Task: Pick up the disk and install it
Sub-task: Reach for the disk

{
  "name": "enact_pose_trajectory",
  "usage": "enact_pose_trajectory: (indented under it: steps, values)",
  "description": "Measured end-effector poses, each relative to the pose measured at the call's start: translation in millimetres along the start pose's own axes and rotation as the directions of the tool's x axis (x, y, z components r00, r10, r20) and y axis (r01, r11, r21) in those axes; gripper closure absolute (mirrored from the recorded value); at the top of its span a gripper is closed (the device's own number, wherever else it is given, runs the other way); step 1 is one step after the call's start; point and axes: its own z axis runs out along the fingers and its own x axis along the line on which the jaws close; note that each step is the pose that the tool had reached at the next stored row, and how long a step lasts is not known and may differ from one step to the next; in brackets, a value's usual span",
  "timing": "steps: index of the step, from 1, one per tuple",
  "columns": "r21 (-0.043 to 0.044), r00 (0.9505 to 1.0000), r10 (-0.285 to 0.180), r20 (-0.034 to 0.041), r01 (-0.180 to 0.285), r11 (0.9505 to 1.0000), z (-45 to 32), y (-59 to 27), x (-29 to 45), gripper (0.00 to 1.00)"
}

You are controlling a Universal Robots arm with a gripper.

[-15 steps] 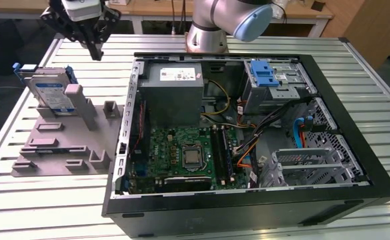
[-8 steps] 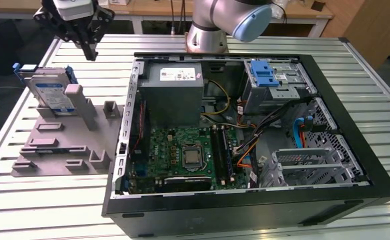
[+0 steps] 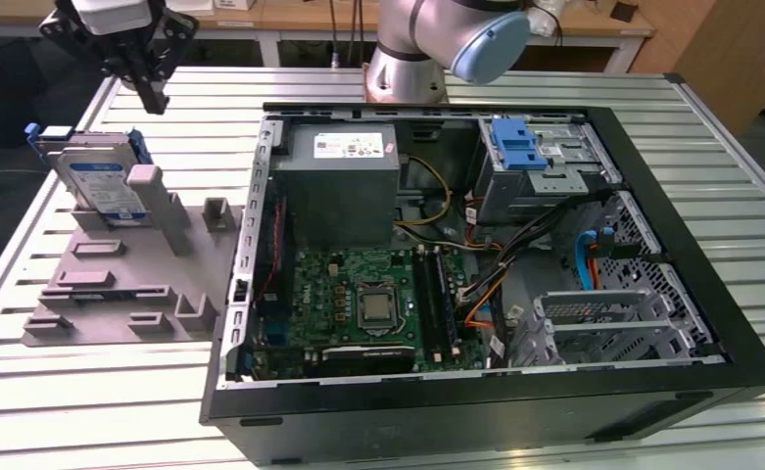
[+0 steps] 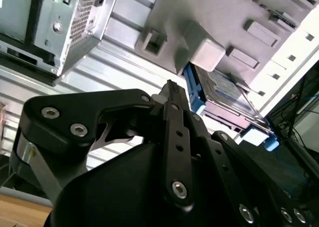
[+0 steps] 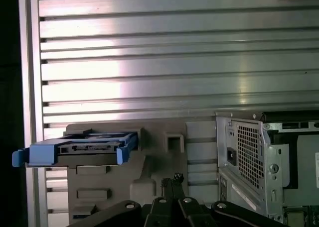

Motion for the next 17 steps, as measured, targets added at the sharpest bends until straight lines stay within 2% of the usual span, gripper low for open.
enact_pose_trajectory:
  steps: [5,10,17]
  values:
    - [0.0009,1.0,0.0,-0.0061,0.0,1.0,4.8,3.4,18.4,0.89]
    - [0.0009,1.0,0.0,-0.007,0.0,1.0,6.5,5.5,35.0,0.89]
    - [0.0027,1.0,0.0,-0.008,0.0,1.0,10.3,7.9,51.2,0.89]
